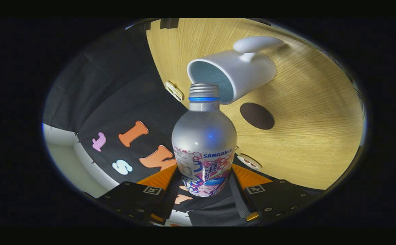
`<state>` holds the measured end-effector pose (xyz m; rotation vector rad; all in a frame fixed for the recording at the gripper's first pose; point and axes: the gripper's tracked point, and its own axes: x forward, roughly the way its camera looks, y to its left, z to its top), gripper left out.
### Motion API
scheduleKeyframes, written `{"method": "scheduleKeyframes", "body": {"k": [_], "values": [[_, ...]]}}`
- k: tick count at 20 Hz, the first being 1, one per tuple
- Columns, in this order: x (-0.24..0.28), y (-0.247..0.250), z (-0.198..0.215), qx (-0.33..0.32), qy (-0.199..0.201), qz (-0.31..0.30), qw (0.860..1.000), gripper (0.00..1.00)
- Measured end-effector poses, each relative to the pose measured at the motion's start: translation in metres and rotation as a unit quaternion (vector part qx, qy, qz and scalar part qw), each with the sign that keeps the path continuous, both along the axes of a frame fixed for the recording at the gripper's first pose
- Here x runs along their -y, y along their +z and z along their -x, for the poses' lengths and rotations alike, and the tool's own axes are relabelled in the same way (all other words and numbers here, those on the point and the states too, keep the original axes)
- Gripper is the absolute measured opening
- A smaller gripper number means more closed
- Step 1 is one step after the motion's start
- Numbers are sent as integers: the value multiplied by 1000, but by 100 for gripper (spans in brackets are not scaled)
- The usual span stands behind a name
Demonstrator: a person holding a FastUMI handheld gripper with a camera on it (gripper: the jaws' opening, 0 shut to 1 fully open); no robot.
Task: Take the bottle from table, then pour the juice into the cup, finally place the bottle on the coaster
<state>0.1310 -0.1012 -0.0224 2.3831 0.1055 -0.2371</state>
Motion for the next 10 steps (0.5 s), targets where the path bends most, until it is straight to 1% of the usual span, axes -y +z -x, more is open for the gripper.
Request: {"method": "scheduleKeyframes", "body": {"k": [7, 10], "values": [[-6, 6, -5, 16, 17, 70, 997, 74], [-13, -8, -3, -4, 33, 142, 989, 74]]}}
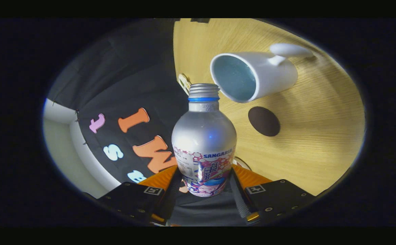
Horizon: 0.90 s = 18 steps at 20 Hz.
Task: Take the bottle from table, then pour the juice into the cup, finally place the bottle on the coaster
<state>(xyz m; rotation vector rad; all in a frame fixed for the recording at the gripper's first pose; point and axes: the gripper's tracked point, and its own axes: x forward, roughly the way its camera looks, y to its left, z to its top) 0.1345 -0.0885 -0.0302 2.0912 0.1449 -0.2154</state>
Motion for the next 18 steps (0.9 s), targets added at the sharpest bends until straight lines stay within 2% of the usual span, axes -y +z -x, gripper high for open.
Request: {"method": "scheduleKeyframes", "body": {"k": [2, 4, 6, 7, 9, 13, 15, 18], "values": [[0, -11, 3, -20, 11, 74, 997, 74], [-8, -19, -1, -34, 34, 152, 987, 73], [-17, -25, -5, -48, 62, 216, 973, 74], [-22, -30, -7, -55, 82, 264, 959, 74], [-22, -38, -6, -73, 102, 371, 920, 74], [-17, -39, -14, -89, 140, 571, 804, 74], [-11, -39, -14, -101, 140, 630, 757, 74], [0, -35, -20, -121, 130, 690, 701, 74]]}}
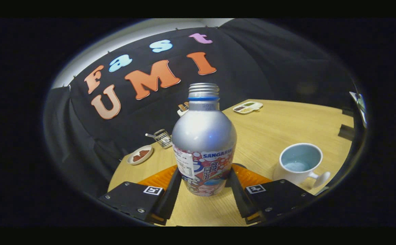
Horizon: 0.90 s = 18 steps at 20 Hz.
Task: Take the bottle from table, then pour the juice into the cup, finally place the bottle on the coaster
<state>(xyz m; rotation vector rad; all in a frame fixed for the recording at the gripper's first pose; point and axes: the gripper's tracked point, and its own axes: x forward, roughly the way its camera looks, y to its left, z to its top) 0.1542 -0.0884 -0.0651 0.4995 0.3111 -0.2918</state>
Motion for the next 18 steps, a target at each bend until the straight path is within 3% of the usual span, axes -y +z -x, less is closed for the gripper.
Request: {"method": "scheduleKeyframes", "body": {"k": [5, 13, 18], "values": [[11, -12, -12, -31, -6, 120, 992, 74], [11, -31, -33, -27, -5, 170, 985, 75], [10, -51, -37, -44, -1, 167, 985, 76]]}}
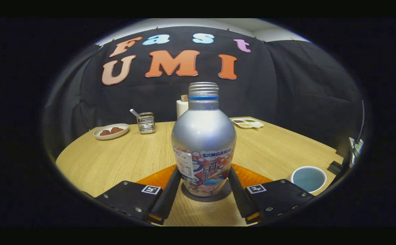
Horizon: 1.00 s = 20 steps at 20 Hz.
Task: Take the bottle from table, then pour the juice into the cup, finally place the bottle on the coaster
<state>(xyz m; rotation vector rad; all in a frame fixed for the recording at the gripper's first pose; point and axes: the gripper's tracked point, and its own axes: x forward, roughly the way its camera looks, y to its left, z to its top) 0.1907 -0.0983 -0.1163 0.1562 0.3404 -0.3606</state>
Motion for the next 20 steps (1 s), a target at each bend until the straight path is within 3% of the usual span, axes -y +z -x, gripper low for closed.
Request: {"method": "scheduleKeyframes", "body": {"k": [8, 13, 20], "values": [[-3, -1, 6, -1, -3, -4, 1000, 80], [-15, 21, 20, 27, 14, -5, 1000, 98], [-37, 80, 73, 76, 36, -9, 996, 97]]}}
